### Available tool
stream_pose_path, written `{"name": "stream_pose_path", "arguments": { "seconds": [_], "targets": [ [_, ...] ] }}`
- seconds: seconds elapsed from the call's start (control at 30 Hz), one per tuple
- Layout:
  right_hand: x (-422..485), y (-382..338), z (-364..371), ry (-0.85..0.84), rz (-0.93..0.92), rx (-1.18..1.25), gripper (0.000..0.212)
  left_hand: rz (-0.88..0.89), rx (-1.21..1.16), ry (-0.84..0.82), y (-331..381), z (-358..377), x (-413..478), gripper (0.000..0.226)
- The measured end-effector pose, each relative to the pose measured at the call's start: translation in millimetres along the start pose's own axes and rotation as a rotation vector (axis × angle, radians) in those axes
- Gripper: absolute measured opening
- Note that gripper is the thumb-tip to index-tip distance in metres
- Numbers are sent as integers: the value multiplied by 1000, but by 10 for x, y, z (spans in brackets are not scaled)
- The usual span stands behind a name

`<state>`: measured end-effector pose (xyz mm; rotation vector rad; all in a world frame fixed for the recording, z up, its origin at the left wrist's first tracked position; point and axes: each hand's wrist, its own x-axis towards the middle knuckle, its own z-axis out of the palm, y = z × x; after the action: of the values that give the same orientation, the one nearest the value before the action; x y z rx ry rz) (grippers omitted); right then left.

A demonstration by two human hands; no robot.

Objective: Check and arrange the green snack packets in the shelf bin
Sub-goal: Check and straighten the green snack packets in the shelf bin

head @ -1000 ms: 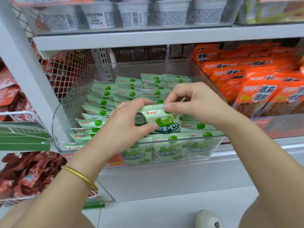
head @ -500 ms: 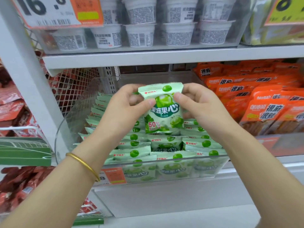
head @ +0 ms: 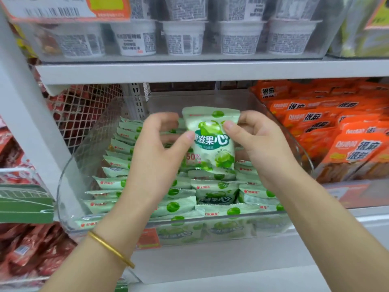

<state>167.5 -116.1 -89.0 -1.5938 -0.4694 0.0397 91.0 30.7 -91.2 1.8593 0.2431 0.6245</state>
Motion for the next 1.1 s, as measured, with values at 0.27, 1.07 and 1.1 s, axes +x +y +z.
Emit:
{"name": "stream_pose_path", "arguments": {
  "seconds": [0.27, 1.07, 1.1],
  "targets": [
    [-147, -127, 91, -159, 17, 256, 17, 94, 224, -173, 5, 0, -156, 70],
    [-72, -4, -48, -84, -59, 75, 30, 70, -317, -423, 87, -3, -159, 79],
    [-77, -10, -45, -80, -54, 76, 30, 69, -327, -423, 87, 0, -161, 79]
  ]
}}
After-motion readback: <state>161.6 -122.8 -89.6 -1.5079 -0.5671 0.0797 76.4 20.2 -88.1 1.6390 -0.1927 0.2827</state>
